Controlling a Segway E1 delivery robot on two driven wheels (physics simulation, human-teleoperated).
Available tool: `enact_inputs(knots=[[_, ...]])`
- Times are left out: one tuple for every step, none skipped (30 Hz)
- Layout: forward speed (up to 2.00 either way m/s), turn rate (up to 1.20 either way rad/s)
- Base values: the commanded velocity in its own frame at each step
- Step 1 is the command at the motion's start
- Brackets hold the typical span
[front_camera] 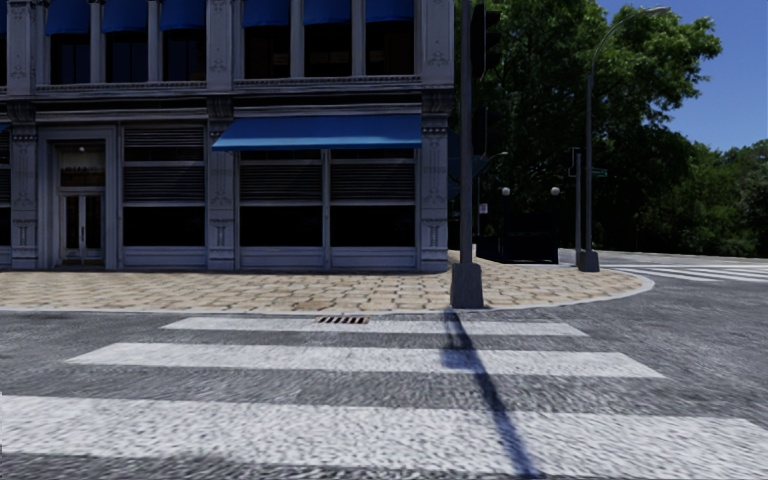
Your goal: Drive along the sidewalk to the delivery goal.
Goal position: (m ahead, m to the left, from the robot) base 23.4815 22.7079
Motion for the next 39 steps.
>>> enact_inputs(knots=[[1.71,0.00],[1.71,0.00],[1.71,0.00],[1.71,0.00],[1.71,0.00],[1.71,0.00],[1.71,0.00],[1.71,0.00],[1.71,0.00],[1.71,0.00],[1.71,0.00],[1.71,1.20],[1.71,1.20],[1.71,1.20],[1.71,1.20],[1.71,1.20],[1.71,0.53],[1.71,0.08],[1.71,0.08],[1.71,0.05],[1.71,0.04],[1.71,0.01],[1.71,0.00],[1.71,0.00],[1.71,0.00],[1.71,0.00],[1.71,0.00],[1.71,0.00],[1.71,0.00],[1.71,0.00],[1.71,0.00],[1.71,0.00],[1.71,0.00],[1.71,0.00],[1.71,0.00],[1.71,0.00],[1.71,0.39],[1.71,1.20],[1.71,1.20]])
